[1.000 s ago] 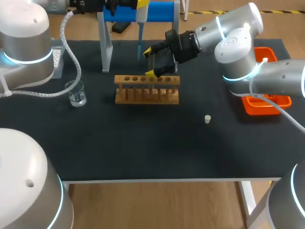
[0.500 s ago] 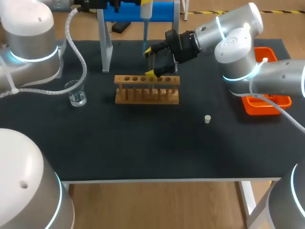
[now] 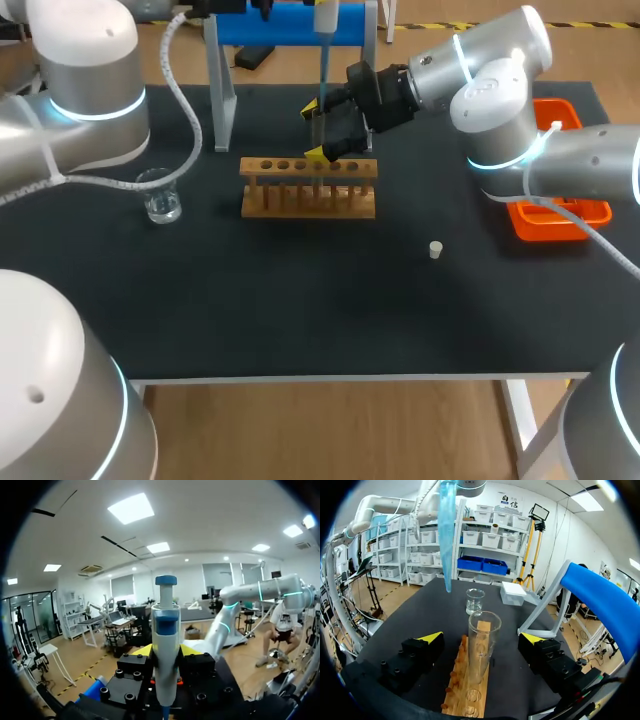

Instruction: Invert the test tube, pick up the pipette, mount the tip to pipette, aspirate from beaker and dispense into the tube, eject the tip, return the pipette, and cap with the stopper.

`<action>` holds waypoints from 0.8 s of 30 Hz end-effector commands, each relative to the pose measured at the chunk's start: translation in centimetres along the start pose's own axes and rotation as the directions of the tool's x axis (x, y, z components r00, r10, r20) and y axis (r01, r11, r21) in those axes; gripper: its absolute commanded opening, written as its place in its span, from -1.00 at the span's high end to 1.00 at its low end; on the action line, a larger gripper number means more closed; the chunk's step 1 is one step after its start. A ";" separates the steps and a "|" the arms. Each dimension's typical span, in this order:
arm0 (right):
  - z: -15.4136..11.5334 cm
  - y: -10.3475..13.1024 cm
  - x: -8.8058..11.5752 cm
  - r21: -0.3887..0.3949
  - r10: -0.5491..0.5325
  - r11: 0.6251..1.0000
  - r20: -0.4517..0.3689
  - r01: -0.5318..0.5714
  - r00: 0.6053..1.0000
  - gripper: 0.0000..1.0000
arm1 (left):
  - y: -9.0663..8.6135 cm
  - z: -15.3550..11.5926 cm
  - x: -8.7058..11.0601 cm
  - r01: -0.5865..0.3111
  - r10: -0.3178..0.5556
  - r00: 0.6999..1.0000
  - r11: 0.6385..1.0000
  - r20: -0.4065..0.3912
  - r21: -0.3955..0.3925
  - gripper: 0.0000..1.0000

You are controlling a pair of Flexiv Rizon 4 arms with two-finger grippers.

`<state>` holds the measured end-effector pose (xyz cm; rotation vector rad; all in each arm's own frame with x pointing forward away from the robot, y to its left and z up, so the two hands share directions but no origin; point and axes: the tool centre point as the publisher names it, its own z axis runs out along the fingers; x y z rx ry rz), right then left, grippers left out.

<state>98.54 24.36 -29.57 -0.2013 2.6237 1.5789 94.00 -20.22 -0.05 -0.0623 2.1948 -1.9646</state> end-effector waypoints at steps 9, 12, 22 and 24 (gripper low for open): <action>-0.1 0.0 0.0 0.001 0.000 1.000 0.000 0.000 1.000 -1.00 | 1.5 0.4 -1.1 0.010 -0.010 1.000 1.000 -0.009 0.015 1.00; -0.1 0.0 0.0 0.001 0.000 1.000 0.000 0.000 1.000 -1.00 | 1.7 0.3 -1.2 0.012 -0.012 1.000 1.000 -0.006 0.018 1.00; -0.1 0.0 0.0 0.001 0.000 1.000 0.000 0.000 1.000 -1.00 | 2.4 -0.2 -1.4 0.022 -0.022 1.000 1.000 -0.004 0.005 1.00; -0.1 0.0 0.0 0.001 0.000 1.000 0.000 0.000 1.000 -1.00 | 2.5 -0.3 -1.4 0.024 -0.024 1.000 1.000 -0.004 0.002 1.00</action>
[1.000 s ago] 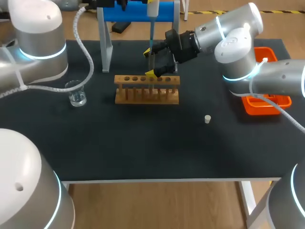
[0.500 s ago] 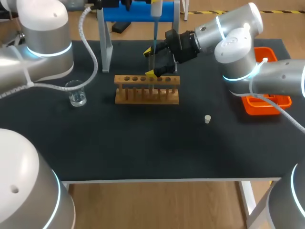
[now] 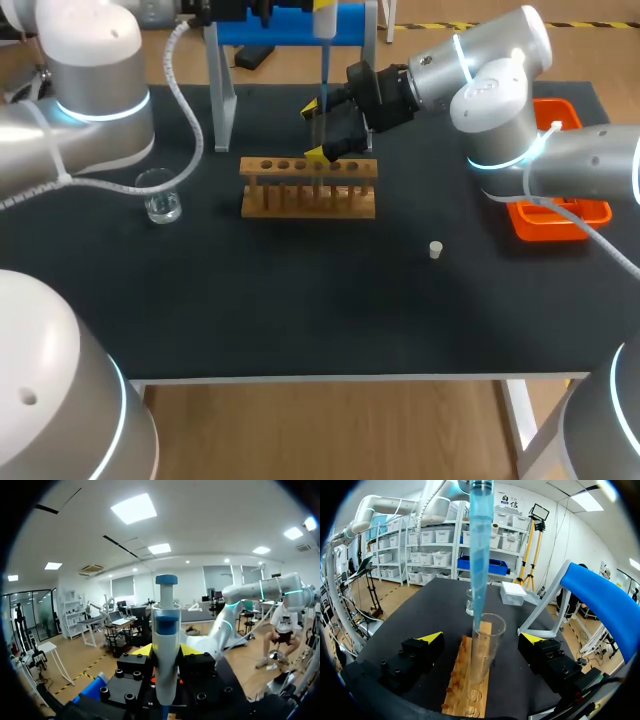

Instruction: Invert the test tube, pick up the pipette, mount the tip to pipette, aspirate from beaker and dispense into the tube, eject the tip, return the pipette, and cap with the stopper.

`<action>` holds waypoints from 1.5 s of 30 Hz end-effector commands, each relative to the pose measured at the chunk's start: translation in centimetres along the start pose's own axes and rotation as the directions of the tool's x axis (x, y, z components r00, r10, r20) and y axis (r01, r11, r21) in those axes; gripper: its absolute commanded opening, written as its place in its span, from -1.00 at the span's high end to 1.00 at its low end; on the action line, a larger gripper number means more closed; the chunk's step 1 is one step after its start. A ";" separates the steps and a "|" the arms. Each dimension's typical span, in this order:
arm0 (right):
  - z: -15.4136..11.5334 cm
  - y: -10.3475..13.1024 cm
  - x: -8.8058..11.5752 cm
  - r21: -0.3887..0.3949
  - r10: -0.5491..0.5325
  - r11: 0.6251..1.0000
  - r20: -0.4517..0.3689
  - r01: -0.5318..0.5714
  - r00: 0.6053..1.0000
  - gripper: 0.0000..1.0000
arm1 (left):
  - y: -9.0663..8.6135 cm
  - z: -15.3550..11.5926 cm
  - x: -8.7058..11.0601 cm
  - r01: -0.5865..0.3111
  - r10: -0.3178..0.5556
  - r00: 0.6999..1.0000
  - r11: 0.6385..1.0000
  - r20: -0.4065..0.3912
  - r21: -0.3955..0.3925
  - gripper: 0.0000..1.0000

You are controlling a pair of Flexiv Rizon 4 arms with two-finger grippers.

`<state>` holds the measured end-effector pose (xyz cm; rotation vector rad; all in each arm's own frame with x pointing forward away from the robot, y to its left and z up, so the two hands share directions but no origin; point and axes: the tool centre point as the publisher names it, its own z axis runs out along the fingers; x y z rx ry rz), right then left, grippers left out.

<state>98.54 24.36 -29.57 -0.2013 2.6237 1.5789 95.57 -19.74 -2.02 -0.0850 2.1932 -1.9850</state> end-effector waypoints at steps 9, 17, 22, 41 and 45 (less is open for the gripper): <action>-0.1 0.0 0.0 0.001 0.000 1.000 0.000 0.000 1.000 -1.00 | 0.0 -0.7 0.0 0.000 0.000 1.000 1.000 0.005 0.002 1.00; -0.1 0.0 0.0 0.001 0.000 1.000 0.000 0.000 1.000 -1.00 | -1.3 -0.7 0.0 -0.017 0.017 1.000 1.000 0.004 -0.001 1.00; -0.1 0.0 0.0 0.001 0.000 1.000 0.000 0.000 1.000 -1.00 | -2.9 -0.7 -0.2 -0.030 0.030 1.000 0.999 -0.002 -0.019 1.00; -0.1 0.0 0.0 0.001 0.000 1.000 0.000 0.000 1.000 -1.00 | -1.6 0.3 -0.3 0.013 -0.013 1.000 1.000 -0.013 -0.022 1.00; -0.1 0.0 0.0 0.001 0.000 1.000 0.000 0.000 1.000 -1.00 | -1.2 0.4 -0.3 0.022 -0.022 1.000 1.000 -0.013 -0.018 1.00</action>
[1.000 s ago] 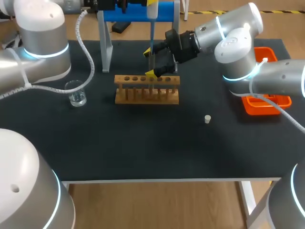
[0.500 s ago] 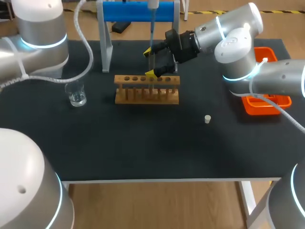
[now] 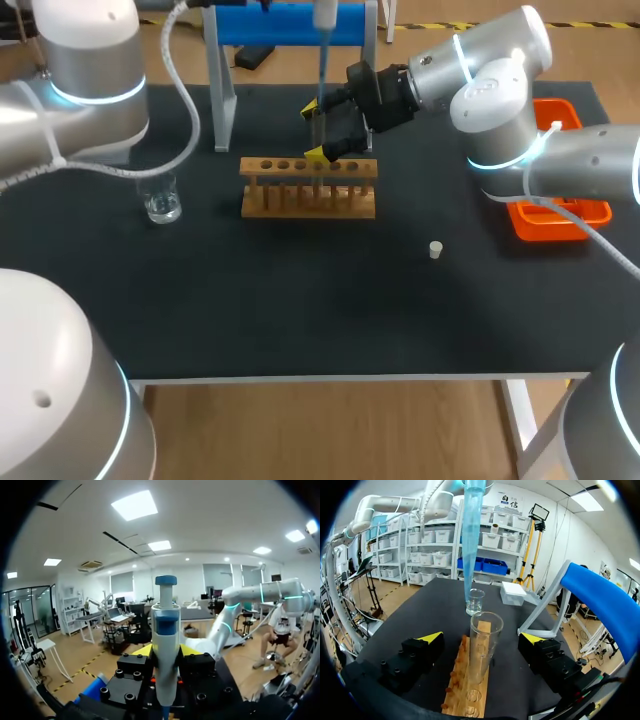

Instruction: Invert the test tube, pick up the pipette, mount the tip to pipette, aspirate from beaker and dispense into the tube, eject the tip, return the pipette, and cap with the stopper.

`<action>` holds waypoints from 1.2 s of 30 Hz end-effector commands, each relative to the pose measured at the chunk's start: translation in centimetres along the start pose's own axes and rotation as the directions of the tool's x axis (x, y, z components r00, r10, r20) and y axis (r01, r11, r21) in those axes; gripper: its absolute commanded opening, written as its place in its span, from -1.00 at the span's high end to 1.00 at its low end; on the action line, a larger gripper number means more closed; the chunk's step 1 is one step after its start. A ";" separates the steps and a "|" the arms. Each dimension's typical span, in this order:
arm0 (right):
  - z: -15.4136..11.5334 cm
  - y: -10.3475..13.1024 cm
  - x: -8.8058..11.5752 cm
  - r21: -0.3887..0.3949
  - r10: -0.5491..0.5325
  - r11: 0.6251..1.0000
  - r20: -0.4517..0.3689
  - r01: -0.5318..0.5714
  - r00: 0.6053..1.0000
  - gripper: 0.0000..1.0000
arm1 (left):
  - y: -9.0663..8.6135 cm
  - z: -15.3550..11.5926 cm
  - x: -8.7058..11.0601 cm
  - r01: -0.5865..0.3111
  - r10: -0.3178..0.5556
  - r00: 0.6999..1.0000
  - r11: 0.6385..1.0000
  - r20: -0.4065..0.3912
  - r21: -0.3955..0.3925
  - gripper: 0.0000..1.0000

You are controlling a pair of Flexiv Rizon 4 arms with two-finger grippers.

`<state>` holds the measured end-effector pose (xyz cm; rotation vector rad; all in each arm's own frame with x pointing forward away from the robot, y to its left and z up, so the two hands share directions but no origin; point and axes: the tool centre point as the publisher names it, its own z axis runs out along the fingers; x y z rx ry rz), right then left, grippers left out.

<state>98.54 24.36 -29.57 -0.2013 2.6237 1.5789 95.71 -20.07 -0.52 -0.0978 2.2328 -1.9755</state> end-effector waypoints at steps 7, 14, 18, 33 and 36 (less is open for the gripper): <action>-0.1 0.0 0.0 0.001 0.000 1.000 0.000 0.000 1.000 -1.00 | 1.3 0.4 -0.1 0.011 -0.011 1.000 1.000 -0.001 0.012 1.00; -0.1 0.0 0.0 0.001 0.000 1.000 0.000 0.000 1.000 -1.00 | 1.8 0.3 0.0 0.023 -0.023 1.000 1.000 -0.003 0.009 1.00; -0.1 0.0 0.0 0.001 0.000 1.000 0.000 0.000 1.000 -1.00 | 2.0 0.1 -0.1 0.023 -0.023 1.000 1.000 0.001 -0.004 1.00; -0.1 0.0 0.0 0.001 0.000 1.000 0.000 0.000 1.000 -1.00 | 2.2 -0.3 -0.9 0.008 -0.007 1.000 0.999 0.024 -0.036 1.00; -0.1 0.0 0.0 0.001 0.000 1.000 0.000 0.000 1.000 -1.00 | 1.5 -0.4 -1.0 0.002 -0.001 1.000 0.999 0.027 -0.034 1.00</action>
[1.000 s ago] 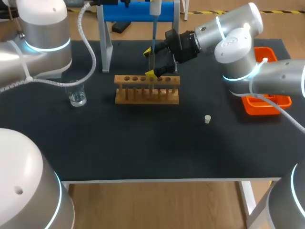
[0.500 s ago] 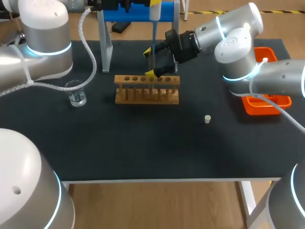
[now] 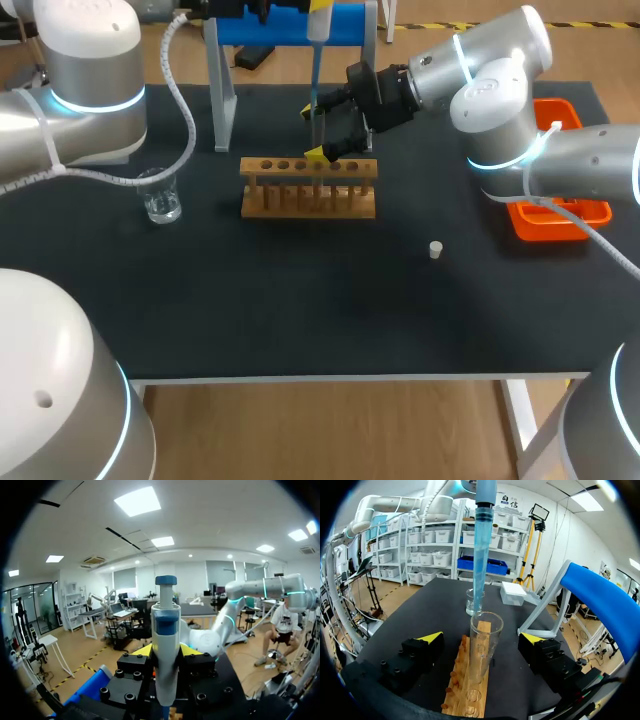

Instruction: Invert the test tube, pick up the pipette, mount the tip to pipette, aspirate from beaker and dispense into the tube, eject the tip, return the pipette, and cap with the stopper.

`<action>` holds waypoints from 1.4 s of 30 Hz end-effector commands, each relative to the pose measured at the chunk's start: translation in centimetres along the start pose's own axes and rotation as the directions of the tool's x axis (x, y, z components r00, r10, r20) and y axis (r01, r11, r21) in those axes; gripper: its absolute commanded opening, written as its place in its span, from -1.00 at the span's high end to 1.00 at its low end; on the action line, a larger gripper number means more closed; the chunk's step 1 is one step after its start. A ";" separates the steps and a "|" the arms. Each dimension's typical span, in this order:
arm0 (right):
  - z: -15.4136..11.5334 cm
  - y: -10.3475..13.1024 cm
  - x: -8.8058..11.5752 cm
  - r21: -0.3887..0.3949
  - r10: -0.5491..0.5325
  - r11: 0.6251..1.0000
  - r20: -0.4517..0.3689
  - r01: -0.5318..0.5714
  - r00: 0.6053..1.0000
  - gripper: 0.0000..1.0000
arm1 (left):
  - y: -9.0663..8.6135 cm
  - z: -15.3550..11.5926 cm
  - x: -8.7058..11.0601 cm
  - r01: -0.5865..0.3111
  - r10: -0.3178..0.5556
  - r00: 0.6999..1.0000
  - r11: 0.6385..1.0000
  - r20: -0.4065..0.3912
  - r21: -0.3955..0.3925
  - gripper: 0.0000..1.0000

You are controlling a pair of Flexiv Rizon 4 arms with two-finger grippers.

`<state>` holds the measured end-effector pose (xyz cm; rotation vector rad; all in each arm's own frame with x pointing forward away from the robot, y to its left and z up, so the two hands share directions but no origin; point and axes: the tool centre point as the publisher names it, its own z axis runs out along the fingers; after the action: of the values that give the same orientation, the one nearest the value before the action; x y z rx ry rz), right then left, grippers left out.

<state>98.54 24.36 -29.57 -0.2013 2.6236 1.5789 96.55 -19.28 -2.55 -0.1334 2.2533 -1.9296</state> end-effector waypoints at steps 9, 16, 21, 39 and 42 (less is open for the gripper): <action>-0.1 0.0 0.0 0.001 0.000 1.000 0.000 0.000 1.000 -1.00 | -2.2 0.3 -0.3 -0.030 0.030 1.000 0.999 -0.005 0.017 1.00; -0.1 0.0 0.0 0.001 0.000 1.000 0.000 0.000 1.000 -1.00 | -1.3 1.2 -0.1 -0.014 0.015 1.000 1.000 -0.023 0.023 1.00; -0.1 0.0 0.0 0.001 0.000 1.000 0.000 0.000 1.000 -1.00 | -0.4 1.2 -0.1 0.000 0.000 1.000 1.000 -0.020 0.026 1.00; -0.1 0.0 0.0 0.001 0.000 1.000 0.000 0.000 1.000 -1.00 | 1.3 0.2 -0.5 0.017 -0.017 1.000 1.000 0.003 -0.004 1.00; -0.1 0.0 0.0 0.001 0.000 1.000 0.000 0.000 1.000 -1.00 | 1.3 0.2 -0.8 0.010 -0.010 1.000 1.000 0.013 -0.003 1.00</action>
<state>98.55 24.36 -29.57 -0.2013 2.6236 1.5789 97.39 -19.05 -3.86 -0.1550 2.2577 -1.9261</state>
